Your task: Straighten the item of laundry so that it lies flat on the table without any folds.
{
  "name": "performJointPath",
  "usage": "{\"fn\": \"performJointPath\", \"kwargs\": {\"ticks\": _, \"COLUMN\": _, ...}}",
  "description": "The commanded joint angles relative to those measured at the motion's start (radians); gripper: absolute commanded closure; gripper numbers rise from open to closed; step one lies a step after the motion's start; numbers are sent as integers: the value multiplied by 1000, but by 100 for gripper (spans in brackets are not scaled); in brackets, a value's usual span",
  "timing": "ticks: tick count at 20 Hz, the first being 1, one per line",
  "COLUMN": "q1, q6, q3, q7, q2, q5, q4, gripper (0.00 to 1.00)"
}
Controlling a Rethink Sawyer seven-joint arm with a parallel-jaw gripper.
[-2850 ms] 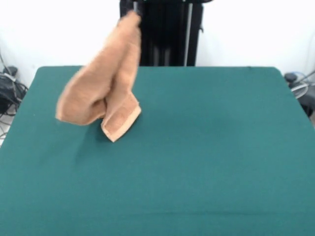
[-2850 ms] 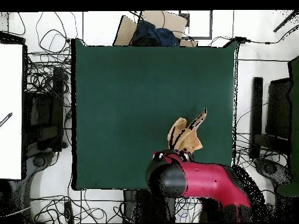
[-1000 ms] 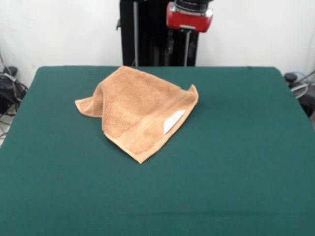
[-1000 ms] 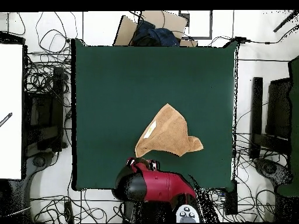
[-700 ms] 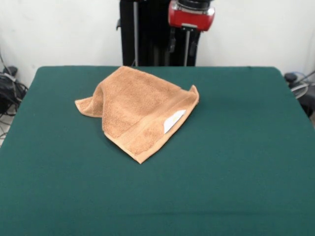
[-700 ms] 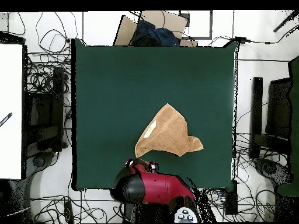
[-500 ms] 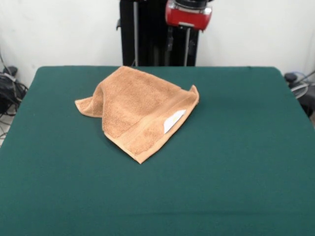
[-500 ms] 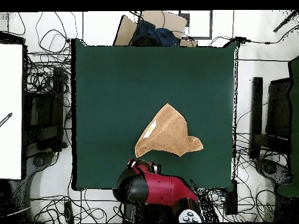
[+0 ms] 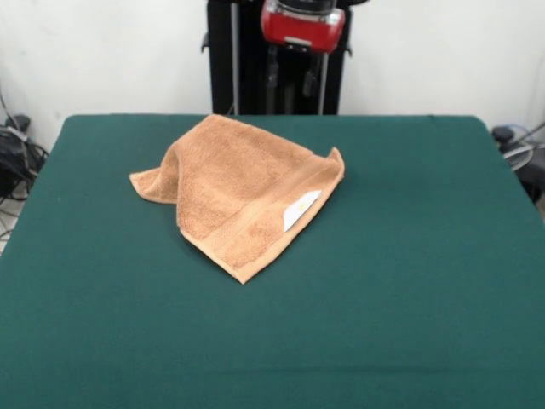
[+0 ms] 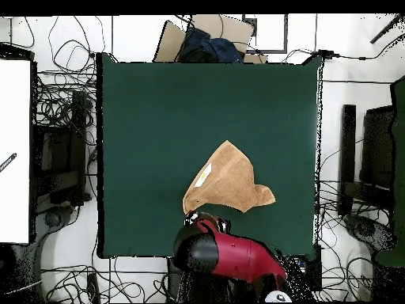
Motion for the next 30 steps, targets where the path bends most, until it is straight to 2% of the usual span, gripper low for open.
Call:
{"fn": "performJointPath", "kwargs": {"ticks": 1, "q1": -22, "q6": 190, "q3": 110, "q7": 78, "q2": -62, "q5": 58, "q4": -74, "gripper": 0}}
{"fn": "performJointPath", "kwargs": {"ticks": 14, "q1": -70, "q6": 238, "q3": 166, "q7": 39, "q2": 0, "q5": 30, "q4": -136, "gripper": 0}}
{"fn": "performJointPath", "kwargs": {"ticks": 20, "q1": -76, "q6": 274, "q3": 180, "q7": -5, "q2": 65, "q5": -8, "q4": -231, "gripper": 0}}
{"fn": "performJointPath", "kwargs": {"ticks": 30, "q1": -109, "q6": 296, "q3": 227, "q7": -51, "q2": 146, "q5": -41, "q4": -320, "gripper": 0}}
